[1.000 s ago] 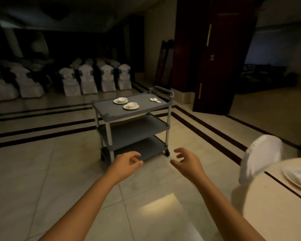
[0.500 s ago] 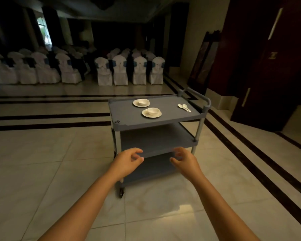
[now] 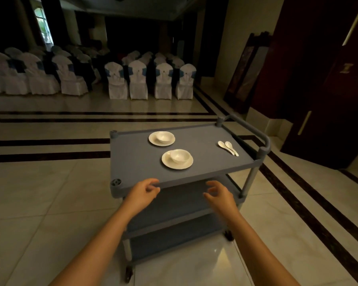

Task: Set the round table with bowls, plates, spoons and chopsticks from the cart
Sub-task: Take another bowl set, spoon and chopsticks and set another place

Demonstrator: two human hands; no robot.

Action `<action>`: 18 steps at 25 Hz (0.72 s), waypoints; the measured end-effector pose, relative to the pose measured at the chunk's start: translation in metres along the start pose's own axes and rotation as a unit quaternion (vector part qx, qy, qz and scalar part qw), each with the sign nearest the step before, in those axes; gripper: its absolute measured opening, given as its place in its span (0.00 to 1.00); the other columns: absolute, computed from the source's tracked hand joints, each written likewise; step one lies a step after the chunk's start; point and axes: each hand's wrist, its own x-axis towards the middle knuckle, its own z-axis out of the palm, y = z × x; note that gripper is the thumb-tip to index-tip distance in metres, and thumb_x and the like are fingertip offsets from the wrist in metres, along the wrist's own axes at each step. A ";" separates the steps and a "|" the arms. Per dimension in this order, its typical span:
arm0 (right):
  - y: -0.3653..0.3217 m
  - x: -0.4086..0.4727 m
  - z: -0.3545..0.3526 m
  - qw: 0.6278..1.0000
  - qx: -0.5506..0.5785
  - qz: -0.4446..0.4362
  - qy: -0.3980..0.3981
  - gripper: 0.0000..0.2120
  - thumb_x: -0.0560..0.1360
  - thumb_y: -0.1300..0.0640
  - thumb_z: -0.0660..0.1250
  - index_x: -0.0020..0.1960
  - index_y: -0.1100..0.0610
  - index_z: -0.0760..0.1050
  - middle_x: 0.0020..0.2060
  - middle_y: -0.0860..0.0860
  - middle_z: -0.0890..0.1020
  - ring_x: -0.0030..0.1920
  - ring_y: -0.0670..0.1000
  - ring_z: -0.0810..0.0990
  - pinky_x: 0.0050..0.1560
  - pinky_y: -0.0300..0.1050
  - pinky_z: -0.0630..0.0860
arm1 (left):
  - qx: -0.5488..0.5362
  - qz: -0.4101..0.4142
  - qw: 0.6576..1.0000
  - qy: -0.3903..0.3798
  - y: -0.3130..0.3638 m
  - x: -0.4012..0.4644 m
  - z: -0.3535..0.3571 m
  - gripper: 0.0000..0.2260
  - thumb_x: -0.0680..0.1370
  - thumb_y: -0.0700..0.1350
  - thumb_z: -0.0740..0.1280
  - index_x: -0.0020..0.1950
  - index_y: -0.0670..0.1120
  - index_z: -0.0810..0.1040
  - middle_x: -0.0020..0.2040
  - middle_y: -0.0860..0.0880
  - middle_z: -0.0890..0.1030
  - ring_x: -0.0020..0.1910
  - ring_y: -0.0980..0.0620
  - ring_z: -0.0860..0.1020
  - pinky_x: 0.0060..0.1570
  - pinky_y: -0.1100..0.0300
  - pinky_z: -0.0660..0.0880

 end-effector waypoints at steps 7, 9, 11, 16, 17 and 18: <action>0.017 0.167 0.013 0.998 0.042 0.029 -0.037 0.20 0.75 0.59 0.66 0.66 0.55 0.69 0.57 0.56 0.78 0.52 0.52 0.79 0.53 0.49 0.79 | -0.045 -0.100 0.994 0.003 -0.028 0.149 0.026 0.14 0.77 0.40 0.64 0.63 0.44 0.74 0.50 0.42 0.81 0.39 0.49 0.80 0.44 0.57 0.75; 0.026 0.220 0.019 0.997 0.044 0.033 -0.061 0.20 0.75 0.60 0.66 0.66 0.56 0.69 0.56 0.57 0.77 0.52 0.56 0.80 0.54 0.54 0.80 | -0.058 -0.130 0.990 0.022 -0.038 0.189 0.036 0.14 0.77 0.39 0.63 0.63 0.42 0.73 0.48 0.42 0.79 0.37 0.50 0.79 0.40 0.59 0.72; 0.037 0.276 0.025 0.994 0.056 0.037 -0.086 0.21 0.75 0.63 0.66 0.67 0.59 0.68 0.57 0.60 0.77 0.51 0.57 0.79 0.54 0.56 0.79 | -0.074 -0.161 0.983 0.054 -0.047 0.229 0.047 0.16 0.78 0.38 0.63 0.65 0.40 0.71 0.49 0.41 0.79 0.36 0.51 0.78 0.39 0.59 0.71; 0.065 0.392 0.055 0.977 0.078 0.104 -0.167 0.24 0.74 0.66 0.66 0.69 0.62 0.65 0.58 0.65 0.76 0.52 0.61 0.79 0.55 0.58 0.78 | -0.142 -0.308 0.935 0.107 -0.050 0.309 0.075 0.21 0.79 0.41 0.61 0.71 0.40 0.63 0.65 0.38 0.74 0.40 0.46 0.76 0.38 0.57 0.70; 0.072 0.407 0.063 0.970 0.089 0.125 -0.188 0.24 0.74 0.66 0.65 0.68 0.63 0.65 0.58 0.65 0.76 0.51 0.60 0.79 0.51 0.56 0.79 | -0.155 -0.337 0.923 0.105 -0.051 0.319 0.082 0.21 0.79 0.42 0.61 0.71 0.40 0.63 0.65 0.39 0.73 0.42 0.46 0.76 0.40 0.56 0.71; 0.077 0.416 0.070 0.962 0.098 0.141 -0.212 0.22 0.74 0.67 0.65 0.67 0.64 0.66 0.57 0.65 0.77 0.50 0.60 0.79 0.47 0.53 0.80 | -0.164 -0.360 0.913 0.098 -0.052 0.326 0.088 0.20 0.79 0.42 0.61 0.70 0.40 0.63 0.64 0.39 0.74 0.45 0.46 0.76 0.44 0.54 0.72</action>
